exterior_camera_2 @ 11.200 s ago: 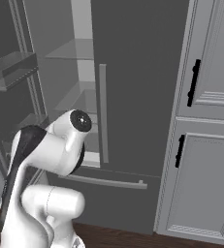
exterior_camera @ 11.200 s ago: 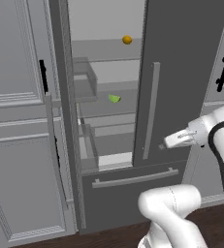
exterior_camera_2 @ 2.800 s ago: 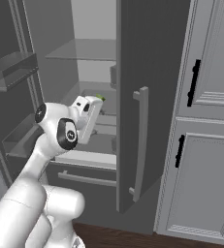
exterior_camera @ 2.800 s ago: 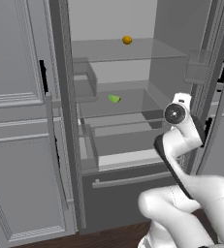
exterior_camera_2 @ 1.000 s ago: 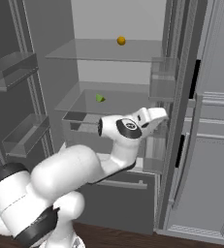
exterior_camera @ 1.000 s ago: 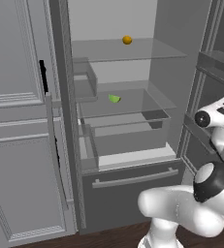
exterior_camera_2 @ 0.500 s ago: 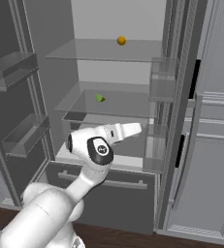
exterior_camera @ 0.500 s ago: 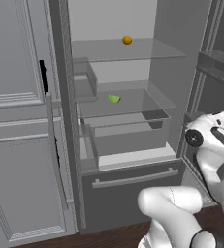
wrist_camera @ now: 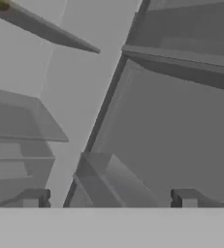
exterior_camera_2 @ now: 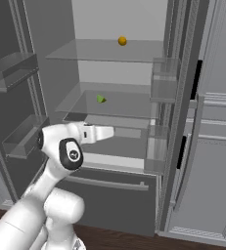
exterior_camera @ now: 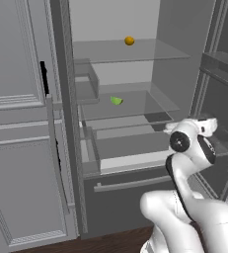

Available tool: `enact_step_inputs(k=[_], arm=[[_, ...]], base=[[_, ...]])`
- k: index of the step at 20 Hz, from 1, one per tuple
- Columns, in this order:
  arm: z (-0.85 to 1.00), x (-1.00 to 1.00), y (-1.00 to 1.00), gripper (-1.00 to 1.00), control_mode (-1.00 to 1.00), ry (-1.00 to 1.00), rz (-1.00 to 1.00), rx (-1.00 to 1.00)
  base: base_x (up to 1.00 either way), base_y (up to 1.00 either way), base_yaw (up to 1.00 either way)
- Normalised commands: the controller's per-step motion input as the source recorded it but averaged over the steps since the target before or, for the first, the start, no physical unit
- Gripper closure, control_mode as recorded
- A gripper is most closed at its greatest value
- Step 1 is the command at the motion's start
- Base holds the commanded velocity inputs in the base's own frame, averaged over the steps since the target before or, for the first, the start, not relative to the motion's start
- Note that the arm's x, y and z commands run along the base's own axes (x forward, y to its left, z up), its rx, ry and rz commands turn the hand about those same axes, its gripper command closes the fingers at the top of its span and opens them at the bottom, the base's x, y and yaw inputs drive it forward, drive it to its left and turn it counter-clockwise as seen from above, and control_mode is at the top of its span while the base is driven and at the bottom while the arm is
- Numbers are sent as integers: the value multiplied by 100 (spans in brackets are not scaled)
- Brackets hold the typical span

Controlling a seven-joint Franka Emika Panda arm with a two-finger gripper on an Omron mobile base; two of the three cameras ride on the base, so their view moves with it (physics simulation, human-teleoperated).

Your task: Grab a lemon wedge from the fridge and one ice cube from the ice bowl, and put them in the glass of lemonade.

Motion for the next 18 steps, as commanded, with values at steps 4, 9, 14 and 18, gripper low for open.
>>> enact_step_inputs(k=[4, 9, 14, 18], arm=[[27, -30, 100, -100, -100, 5, 21, 37], [20, -45, 71, -100, -100, 8, 35, 45], [3, -58, 29, -100, -100, 5, 43, 45], [-18, -36, 0, -100, -100, 1, 34, 30]], base=[[0, 0, 0], [0, 0, 0], [0, 0, 0], [0, 0, 0]])
